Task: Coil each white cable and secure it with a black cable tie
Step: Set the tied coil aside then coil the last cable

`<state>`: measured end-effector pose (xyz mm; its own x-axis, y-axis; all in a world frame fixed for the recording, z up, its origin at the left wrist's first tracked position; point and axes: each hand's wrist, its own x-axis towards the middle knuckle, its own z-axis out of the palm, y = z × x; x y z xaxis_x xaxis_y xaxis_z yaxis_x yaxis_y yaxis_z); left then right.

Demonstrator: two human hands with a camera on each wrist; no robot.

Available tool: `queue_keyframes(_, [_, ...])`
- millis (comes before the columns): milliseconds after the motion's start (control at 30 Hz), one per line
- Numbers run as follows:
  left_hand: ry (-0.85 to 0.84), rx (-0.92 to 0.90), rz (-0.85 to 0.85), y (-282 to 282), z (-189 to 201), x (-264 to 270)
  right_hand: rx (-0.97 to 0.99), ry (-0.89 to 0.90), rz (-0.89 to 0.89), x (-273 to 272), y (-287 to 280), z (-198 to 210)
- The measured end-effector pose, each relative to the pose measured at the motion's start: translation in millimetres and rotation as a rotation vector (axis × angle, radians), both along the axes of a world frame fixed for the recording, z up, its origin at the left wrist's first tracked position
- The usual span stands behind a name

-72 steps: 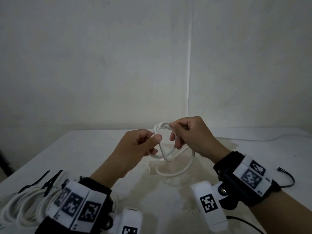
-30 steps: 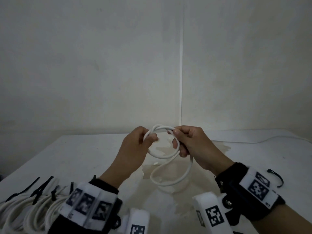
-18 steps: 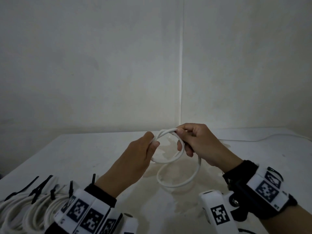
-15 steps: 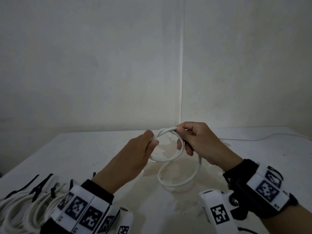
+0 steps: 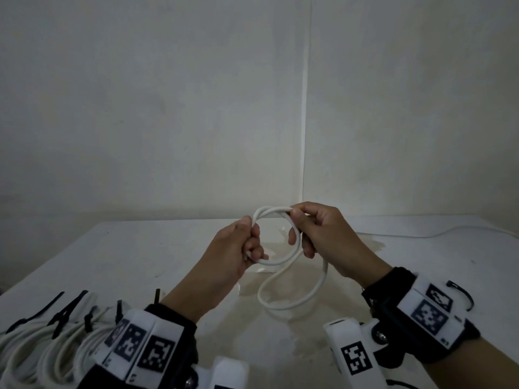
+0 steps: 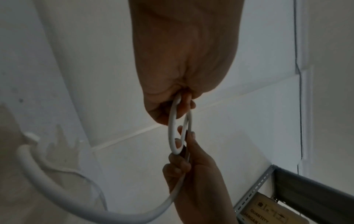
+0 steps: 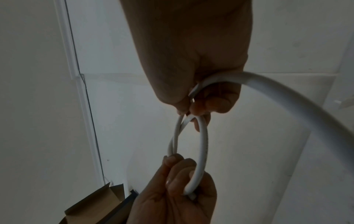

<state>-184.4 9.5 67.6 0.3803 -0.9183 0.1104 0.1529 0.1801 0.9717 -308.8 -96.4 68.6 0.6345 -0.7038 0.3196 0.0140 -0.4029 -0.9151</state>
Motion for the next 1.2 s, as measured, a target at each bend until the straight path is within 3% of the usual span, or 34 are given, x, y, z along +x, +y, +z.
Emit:
queue_keyframes(100, [-0.03, 0.016, 0.034, -1.1, 0.3, 0.9, 0.007, 0.012, 0.028, 2.0, -0.3, 0.6])
queue_keyframes(300, [-0.315, 0.02, 0.153, 0.8, -2.8, 6.6, -0.005, -0.016, 0.038, 8.1, 2.3, -0.3])
queue_keyframes(367, [-0.266, 0.008, 0.165, 0.2, -1.1, 9.4, -0.026, -0.008, 0.049, 9.6, 2.2, -1.5])
queue_keyframes(533, [0.044, -0.111, 0.224, -3.7, 10.6, 30.7, -0.061, -0.023, 0.009, 12.1, -1.3, -16.2])
queue_keyframes(700, [0.138, -0.217, 0.368, 8.3, 18.8, 62.8, -0.137, -0.047, -0.118, 7.2, -24.5, -32.1])
queue_keyframes(867, [0.142, -0.269, 0.477, 20.0, 27.0, 89.6, -0.479, 0.138, -0.259, 10.4, -40.7, -51.1])
queue_keyframes(1033, [-0.036, -0.209, 0.535, 17.6, 24.3, 88.3, -0.809, 0.625, -0.165, 31.4, -28.7, -60.4])
queue_keyframes(1100, [-0.108, -0.191, 0.556, 15.2, 20.9, 86.7, -1.044, 0.542, -0.127, 44.0, -21.7, -65.0])
queue_keyframes(1200, [-0.291, -0.146, 0.605, 9.5, 13.3, 85.6, -1.222, 0.402, -0.075, 54.7, -8.8, -68.9])
